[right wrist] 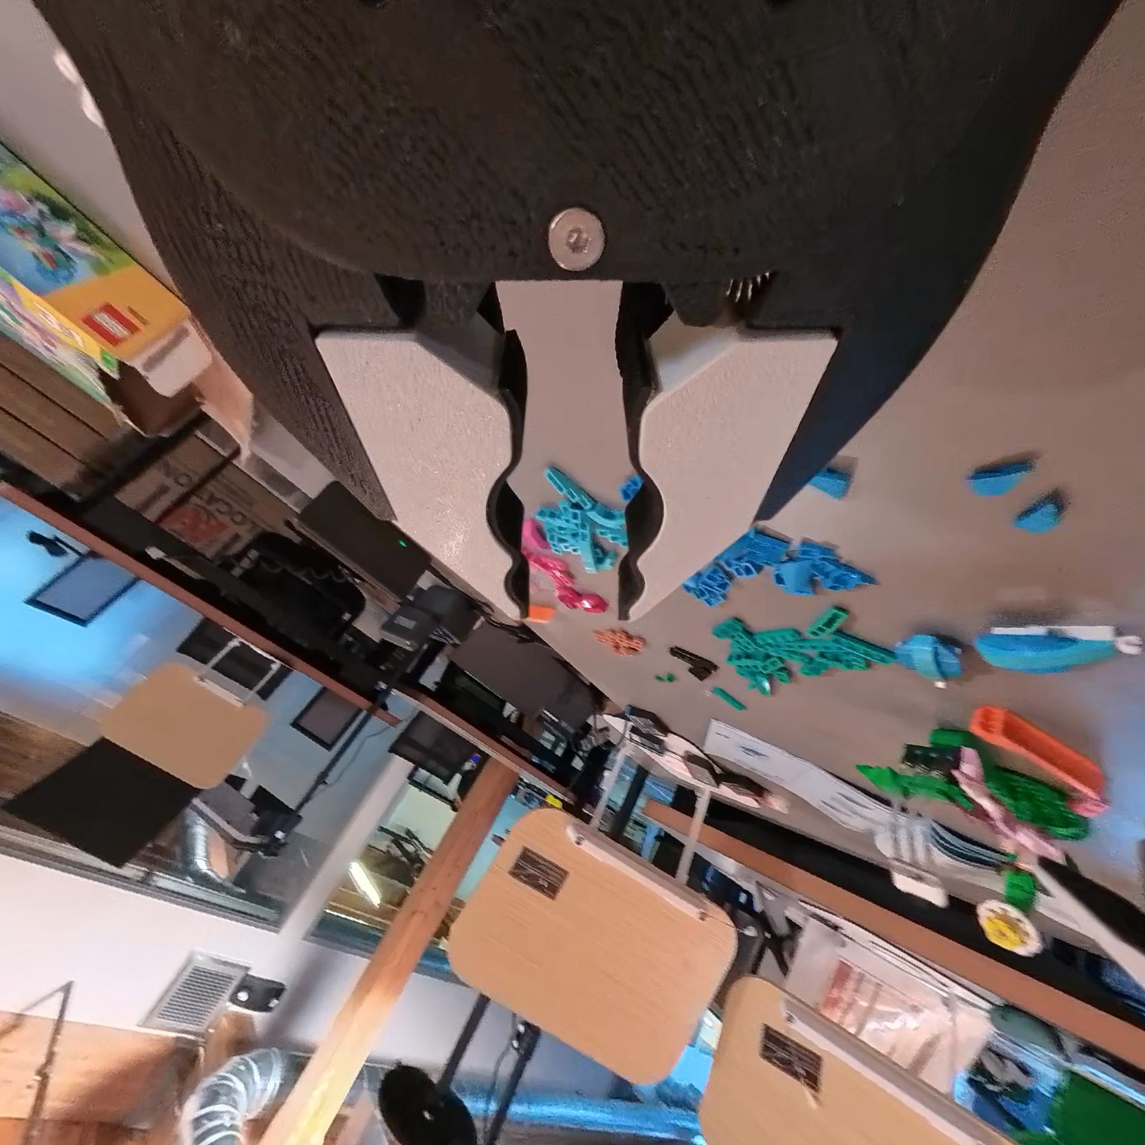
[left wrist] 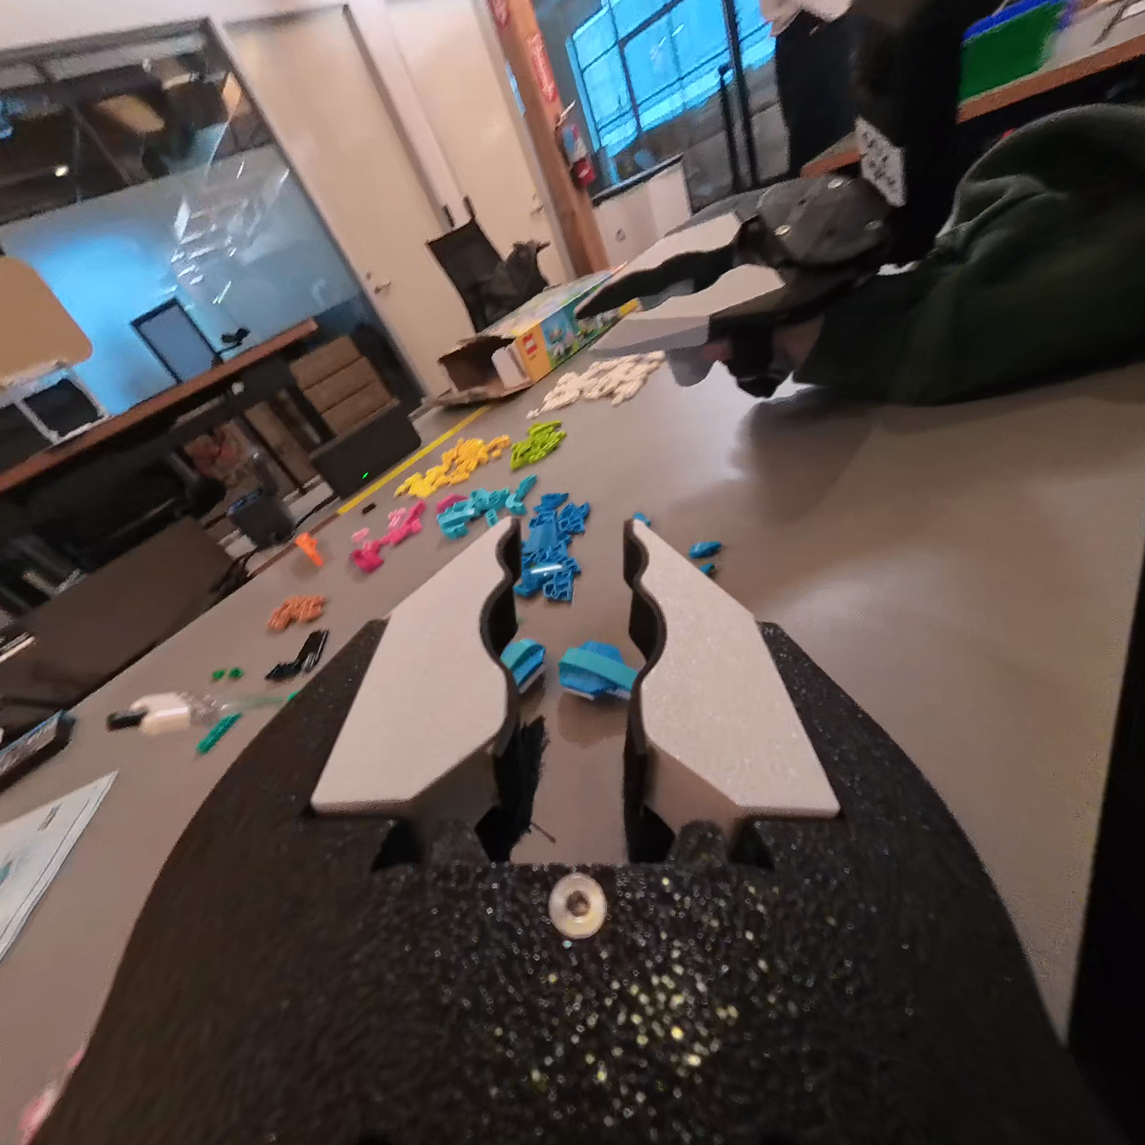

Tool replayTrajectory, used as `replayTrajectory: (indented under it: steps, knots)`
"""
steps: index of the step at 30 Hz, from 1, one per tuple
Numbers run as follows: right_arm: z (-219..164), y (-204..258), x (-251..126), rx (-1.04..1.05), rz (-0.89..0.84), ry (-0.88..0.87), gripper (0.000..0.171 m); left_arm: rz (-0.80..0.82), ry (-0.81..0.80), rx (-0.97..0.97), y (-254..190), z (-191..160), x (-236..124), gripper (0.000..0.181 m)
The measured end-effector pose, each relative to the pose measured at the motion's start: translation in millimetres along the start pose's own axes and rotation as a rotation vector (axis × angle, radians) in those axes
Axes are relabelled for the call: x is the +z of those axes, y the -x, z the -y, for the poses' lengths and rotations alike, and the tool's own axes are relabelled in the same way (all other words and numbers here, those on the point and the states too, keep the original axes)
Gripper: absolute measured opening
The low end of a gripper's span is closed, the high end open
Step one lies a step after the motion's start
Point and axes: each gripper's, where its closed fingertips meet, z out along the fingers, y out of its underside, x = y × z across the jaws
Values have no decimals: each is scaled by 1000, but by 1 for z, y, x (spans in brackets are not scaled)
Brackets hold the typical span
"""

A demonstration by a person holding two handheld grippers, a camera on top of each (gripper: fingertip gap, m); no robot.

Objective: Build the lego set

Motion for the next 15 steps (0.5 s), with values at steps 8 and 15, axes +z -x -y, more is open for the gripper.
replayTrajectory:
  steps: [8, 15]
  knots:
    - [-16, -11, 4, -56, -81, 90, 26, -52, -153, -38, 3, 20, 3, 32]
    - [-29, -33, 2, -107, -224, 189, 25, -57, -188, -90, 7, 24, -5, 33]
